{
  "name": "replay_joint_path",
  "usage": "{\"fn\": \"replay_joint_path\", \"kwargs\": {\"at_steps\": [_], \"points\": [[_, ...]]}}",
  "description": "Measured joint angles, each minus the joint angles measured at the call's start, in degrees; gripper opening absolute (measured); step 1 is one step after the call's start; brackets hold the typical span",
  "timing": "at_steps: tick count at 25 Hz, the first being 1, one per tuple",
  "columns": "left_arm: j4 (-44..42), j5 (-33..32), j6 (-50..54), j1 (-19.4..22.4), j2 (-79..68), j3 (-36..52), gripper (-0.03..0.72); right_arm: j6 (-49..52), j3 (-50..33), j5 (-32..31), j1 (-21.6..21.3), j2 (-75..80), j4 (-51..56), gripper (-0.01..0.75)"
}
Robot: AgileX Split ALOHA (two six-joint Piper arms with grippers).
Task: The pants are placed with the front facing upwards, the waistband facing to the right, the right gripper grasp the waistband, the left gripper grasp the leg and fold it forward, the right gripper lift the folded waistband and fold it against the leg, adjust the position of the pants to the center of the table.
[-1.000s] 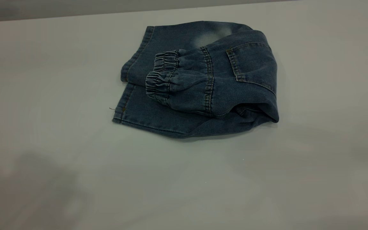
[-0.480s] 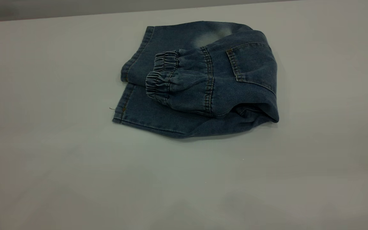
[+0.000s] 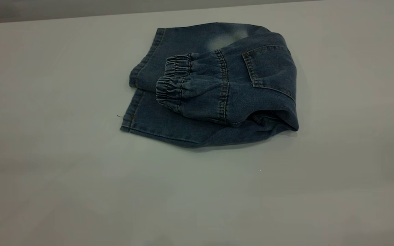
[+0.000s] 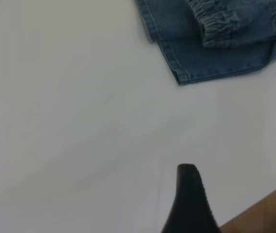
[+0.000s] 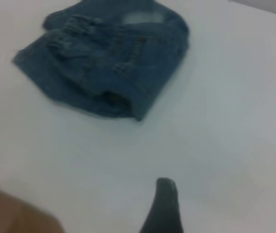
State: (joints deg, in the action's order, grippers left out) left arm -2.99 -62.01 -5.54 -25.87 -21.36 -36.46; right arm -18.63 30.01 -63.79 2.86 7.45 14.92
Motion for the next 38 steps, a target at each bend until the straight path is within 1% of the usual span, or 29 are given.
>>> {"fn": "replay_joint_path", "kwargs": {"at_steps": [3, 6, 11, 15, 19, 21, 24, 26, 38], "points": [[0.00, 0.41, 0.05, 0.00, 0.00, 1.95, 0.452, 3.86, 0.00, 0.63, 0.00, 0.00, -2.95, 0.532], [0.83, 2.77, 1.83, 0.00, 0.00, 3.81, 0.452, 7.52, -0.07, 1.02, 0.00, 0.00, -5.71, 0.532], [2.99, 7.61, 4.39, 0.00, -0.02, 5.66, 0.452, 8.27, -0.89, 2.51, 0.00, 0.00, -6.11, 0.532], [2.99, 4.68, 2.74, 0.00, -0.02, 6.17, 0.452, 8.27, -0.85, 2.51, 0.00, 0.00, -6.11, 0.532], [2.99, -0.21, 3.16, 0.00, -0.02, 6.17, 0.452, 8.30, -0.85, 2.34, 0.00, 0.00, -6.11, 0.532], [2.99, -1.45, 4.03, 0.00, 0.40, 6.46, 0.452, 8.30, -0.85, 2.34, 0.00, 0.00, -6.11, 0.532], [2.99, -1.10, 6.29, 0.00, 2.29, 7.70, 0.452, 8.30, -0.85, 2.34, 0.00, 0.00, -6.11, 0.532], [2.99, 0.71, 6.35, 0.00, 3.84, 7.65, 0.452, 8.30, -0.85, 2.34, 0.00, 0.00, -6.11, 0.532], [2.99, 0.02, 6.24, 0.00, 11.52, 7.61, 0.452, 8.30, -0.85, 2.30, 0.00, 0.00, -6.11, 0.532]]}}
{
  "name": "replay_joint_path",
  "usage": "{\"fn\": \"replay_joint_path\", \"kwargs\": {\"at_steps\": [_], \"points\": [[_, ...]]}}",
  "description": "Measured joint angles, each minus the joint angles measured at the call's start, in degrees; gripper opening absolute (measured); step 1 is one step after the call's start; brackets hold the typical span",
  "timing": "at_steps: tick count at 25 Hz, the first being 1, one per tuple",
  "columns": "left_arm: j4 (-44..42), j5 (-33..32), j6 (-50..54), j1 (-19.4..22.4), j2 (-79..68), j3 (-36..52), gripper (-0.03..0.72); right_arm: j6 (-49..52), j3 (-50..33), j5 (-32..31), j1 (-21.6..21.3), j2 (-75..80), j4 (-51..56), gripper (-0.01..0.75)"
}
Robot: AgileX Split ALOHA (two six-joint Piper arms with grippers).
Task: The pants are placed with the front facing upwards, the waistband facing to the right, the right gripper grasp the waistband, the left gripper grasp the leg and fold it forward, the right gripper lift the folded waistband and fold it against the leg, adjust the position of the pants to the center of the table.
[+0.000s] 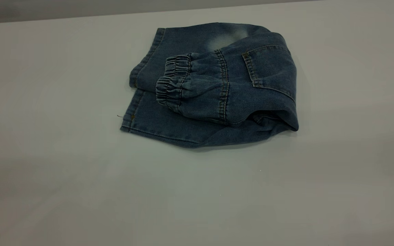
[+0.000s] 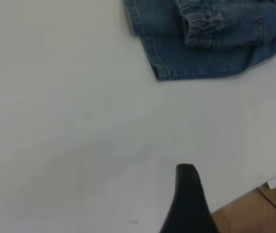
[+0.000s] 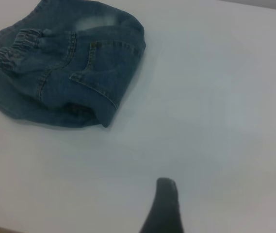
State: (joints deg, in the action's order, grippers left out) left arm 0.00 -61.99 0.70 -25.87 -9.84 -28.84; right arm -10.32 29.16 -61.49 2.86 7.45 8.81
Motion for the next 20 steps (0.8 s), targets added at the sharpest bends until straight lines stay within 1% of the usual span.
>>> {"fn": "replay_joint_path", "kwargs": {"at_steps": [12, 14, 16, 18, 20], "points": [[0.00, 0.05, 0.00, 0.00, 0.43, 0.00, 0.452, 0.00, 0.00, 0.00, 0.00, -0.05, 0.05, 0.532], [0.00, 0.05, -0.10, 0.49, 0.43, 0.00, 0.452, -0.05, 0.00, 0.00, 0.00, -0.17, 0.05, 0.532], [0.00, 0.10, -0.19, 2.76, 0.43, 0.00, 0.452, -0.05, 0.00, 0.00, 0.00, -0.42, 0.05, 0.532], [0.00, 0.10, -0.19, 6.60, 0.43, 0.00, 0.452, -0.05, 0.00, 0.05, 0.04, -1.47, 0.05, 0.532], [0.00, 0.10, -0.19, 11.57, 0.61, 0.00, 0.452, -0.05, 0.00, 0.05, 0.04, -3.23, 0.05, 0.532]]}}
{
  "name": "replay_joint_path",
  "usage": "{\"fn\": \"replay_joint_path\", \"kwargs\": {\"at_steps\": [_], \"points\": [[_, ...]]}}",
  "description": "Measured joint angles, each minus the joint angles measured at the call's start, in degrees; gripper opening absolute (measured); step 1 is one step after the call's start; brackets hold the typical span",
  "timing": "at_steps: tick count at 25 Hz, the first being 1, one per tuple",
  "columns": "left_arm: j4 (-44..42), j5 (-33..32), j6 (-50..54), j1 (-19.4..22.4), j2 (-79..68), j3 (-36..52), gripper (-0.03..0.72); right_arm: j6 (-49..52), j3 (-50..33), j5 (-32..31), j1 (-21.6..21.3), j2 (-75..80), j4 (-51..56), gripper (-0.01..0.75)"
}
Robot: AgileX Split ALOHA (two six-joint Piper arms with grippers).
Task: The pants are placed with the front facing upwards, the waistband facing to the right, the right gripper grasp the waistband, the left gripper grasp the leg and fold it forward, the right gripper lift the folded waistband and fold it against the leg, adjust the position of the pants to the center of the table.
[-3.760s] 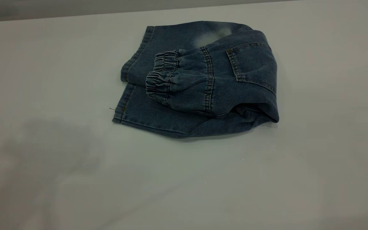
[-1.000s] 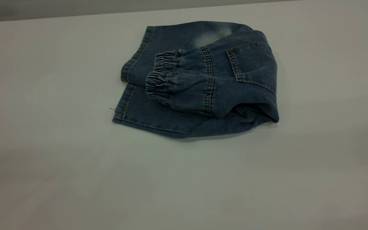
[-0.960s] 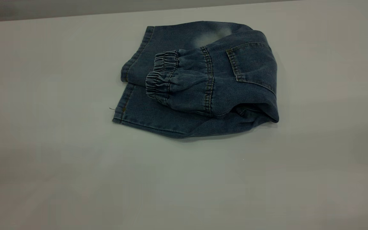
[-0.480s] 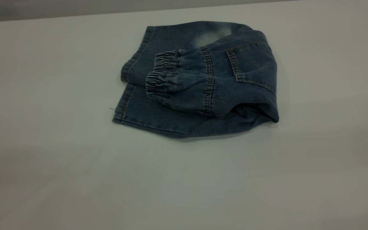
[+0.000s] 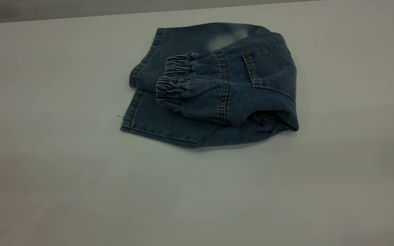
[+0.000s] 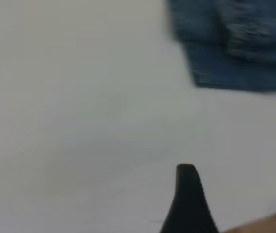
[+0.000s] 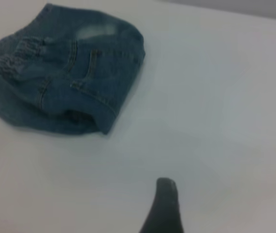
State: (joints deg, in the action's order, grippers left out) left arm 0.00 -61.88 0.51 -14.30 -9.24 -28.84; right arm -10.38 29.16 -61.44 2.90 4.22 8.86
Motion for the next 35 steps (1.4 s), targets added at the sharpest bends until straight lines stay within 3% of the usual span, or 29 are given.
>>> {"fn": "replay_joint_path", "kwargs": {"at_steps": [4, 9, 21, 35], "points": [[0.00, 0.03, 0.00, 9.17, 0.26, 0.00, 0.452, -0.12, 0.00, -0.07, 0.00, -2.98, 0.06, 0.532], [0.00, 0.03, 0.00, 15.48, 1.16, 0.00, 0.452, -0.18, 0.00, -0.07, 0.00, -4.30, 0.06, 0.532], [0.00, -0.11, 0.00, 12.38, 7.42, -0.03, 0.452, -0.18, 0.00, -0.01, 0.00, -4.22, 0.06, 0.532], [0.00, -0.02, -0.05, 12.44, 9.29, -0.03, 0.452, -0.18, 0.00, -0.01, -0.05, -4.22, 0.06, 0.532]]}}
